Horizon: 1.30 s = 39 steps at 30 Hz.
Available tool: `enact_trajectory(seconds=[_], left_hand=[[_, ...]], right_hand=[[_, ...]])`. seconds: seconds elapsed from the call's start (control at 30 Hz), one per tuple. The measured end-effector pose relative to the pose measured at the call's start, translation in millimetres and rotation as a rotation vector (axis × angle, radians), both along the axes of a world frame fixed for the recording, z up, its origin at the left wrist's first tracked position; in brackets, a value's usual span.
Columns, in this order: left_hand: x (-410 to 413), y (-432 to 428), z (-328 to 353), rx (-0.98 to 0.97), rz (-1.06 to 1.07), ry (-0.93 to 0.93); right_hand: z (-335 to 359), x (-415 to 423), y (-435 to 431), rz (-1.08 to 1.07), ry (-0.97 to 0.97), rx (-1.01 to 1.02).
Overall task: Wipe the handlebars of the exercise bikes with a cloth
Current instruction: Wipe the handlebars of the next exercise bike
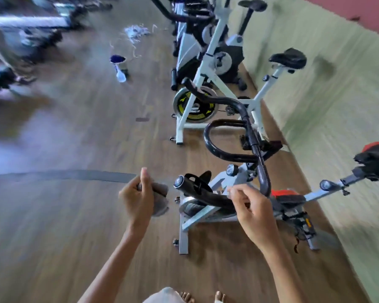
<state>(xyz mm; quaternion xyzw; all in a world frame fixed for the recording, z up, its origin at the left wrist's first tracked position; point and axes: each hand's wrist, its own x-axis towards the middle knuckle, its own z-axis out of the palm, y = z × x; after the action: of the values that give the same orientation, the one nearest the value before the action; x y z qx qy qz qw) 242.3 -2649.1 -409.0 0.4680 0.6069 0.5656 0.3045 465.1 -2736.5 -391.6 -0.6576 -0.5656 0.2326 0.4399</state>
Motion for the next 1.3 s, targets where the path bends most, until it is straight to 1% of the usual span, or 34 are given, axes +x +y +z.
enact_trajectory(seconds=[0.07, 0.1, 0.17, 0.27, 0.4, 0.53, 0.7, 0.77, 0.9, 0.97, 1.0, 1.1, 1.13, 1.17, 1.2, 1.23, 1.27, 1.3], left_hand=[[7, 0, 14, 0.032, 0.132, -0.068], [14, -1, 21, 0.05, 0.158, -0.104], [28, -5, 34, 0.079, 0.139, -0.163], [47, -9, 43, 0.105, 0.074, -0.174], [54, -15, 35, 0.119, 0.136, -0.165], [56, -16, 35, 0.017, 0.284, -0.278], [76, -18, 35, 0.008, 0.194, -0.23], [91, -25, 28, 0.051, 0.139, -0.124], [100, -27, 21, 0.16, 0.205, 0.165], [92, -16, 24, 0.215, 0.145, 0.31], [89, -13, 25, 0.248, 0.113, 0.428], [85, -21, 15, 0.379, 0.127, 0.94], [82, -24, 9, 0.436, 0.11, 1.052], [76, -25, 6, 0.485, 0.058, 1.105], [69, -23, 7, 0.51, -0.016, 1.113], [64, -19, 10, 0.502, -0.073, 1.08], [62, -16, 12, 0.469, -0.095, 0.999], [65, -15, 16, 0.419, -0.078, 0.861]], right_hand=[[-4, 13, 9, 0.064, -0.042, 0.018], [-6, 19, 14, 0.102, -0.067, 0.03], [-12, 30, 22, 0.181, -0.113, 0.018], [-26, 39, 26, 0.271, -0.139, -0.026], [-41, 46, 23, 0.323, -0.172, 0.009], [-48, 51, 22, 0.362, -0.205, 0.076], [-55, 54, 17, 0.357, -0.3, 0.11], [-59, 54, 16, 0.349, -0.335, 0.11], [-63, 53, 17, 0.358, -0.374, 0.128], [-62, 56, 20, 0.375, -0.422, 0.122], [-61, 59, 22, 0.361, -0.467, 0.116], [-62, 70, 21, 0.246, -0.633, 0.127], [-63, 72, 18, 0.23, -0.663, 0.133], [-65, 73, 16, 0.231, -0.685, 0.132], [-67, 73, 14, 0.236, -0.702, 0.13], [-68, 73, 12, 0.238, -0.711, 0.129], [-69, 72, 11, 0.24, -0.711, 0.133], [-70, 73, 11, 0.241, -0.706, 0.141]])
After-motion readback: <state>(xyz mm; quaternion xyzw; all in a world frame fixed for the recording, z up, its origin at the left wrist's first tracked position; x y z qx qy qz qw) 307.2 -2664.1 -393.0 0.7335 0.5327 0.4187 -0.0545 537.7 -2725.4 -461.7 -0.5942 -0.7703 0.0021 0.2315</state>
